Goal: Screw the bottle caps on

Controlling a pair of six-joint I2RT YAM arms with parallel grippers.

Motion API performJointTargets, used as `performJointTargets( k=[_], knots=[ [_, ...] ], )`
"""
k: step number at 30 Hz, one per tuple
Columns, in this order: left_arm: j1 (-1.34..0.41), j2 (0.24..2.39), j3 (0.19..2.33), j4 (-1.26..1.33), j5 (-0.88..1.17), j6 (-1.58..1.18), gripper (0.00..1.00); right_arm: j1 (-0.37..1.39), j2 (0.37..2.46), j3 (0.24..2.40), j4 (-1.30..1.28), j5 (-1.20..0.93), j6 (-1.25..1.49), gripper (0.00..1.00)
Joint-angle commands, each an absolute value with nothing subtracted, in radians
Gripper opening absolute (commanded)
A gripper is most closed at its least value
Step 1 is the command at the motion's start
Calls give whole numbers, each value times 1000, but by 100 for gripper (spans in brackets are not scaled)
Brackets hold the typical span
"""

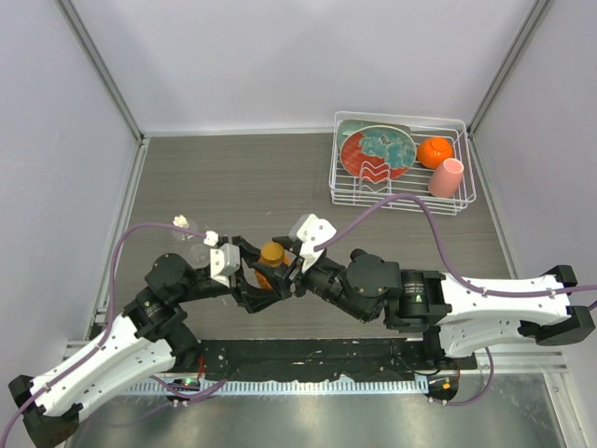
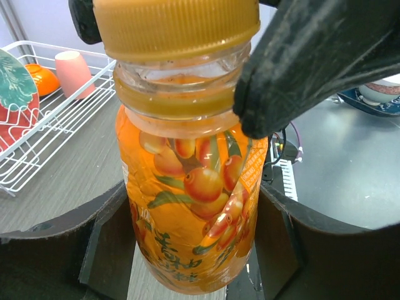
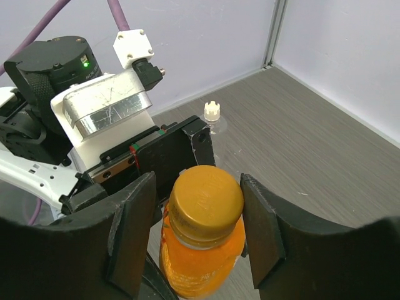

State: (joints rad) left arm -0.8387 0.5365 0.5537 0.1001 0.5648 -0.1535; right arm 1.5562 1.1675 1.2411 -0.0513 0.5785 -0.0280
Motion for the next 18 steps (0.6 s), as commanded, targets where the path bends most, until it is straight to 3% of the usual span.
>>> performJointTargets(
  k=[1, 10, 18],
  knots=[
    [-822, 546, 617, 187, 502, -167, 16, 1580, 1167, 1252, -94, 532, -46, 61],
    [-815, 552, 621, 179, 515, -156, 16, 1580, 1138, 1246, -109, 545, -48, 64],
    [-805, 548, 620, 167, 537, -138, 16, 1580, 1114, 1284, -146, 569, -58, 74]
  ],
)
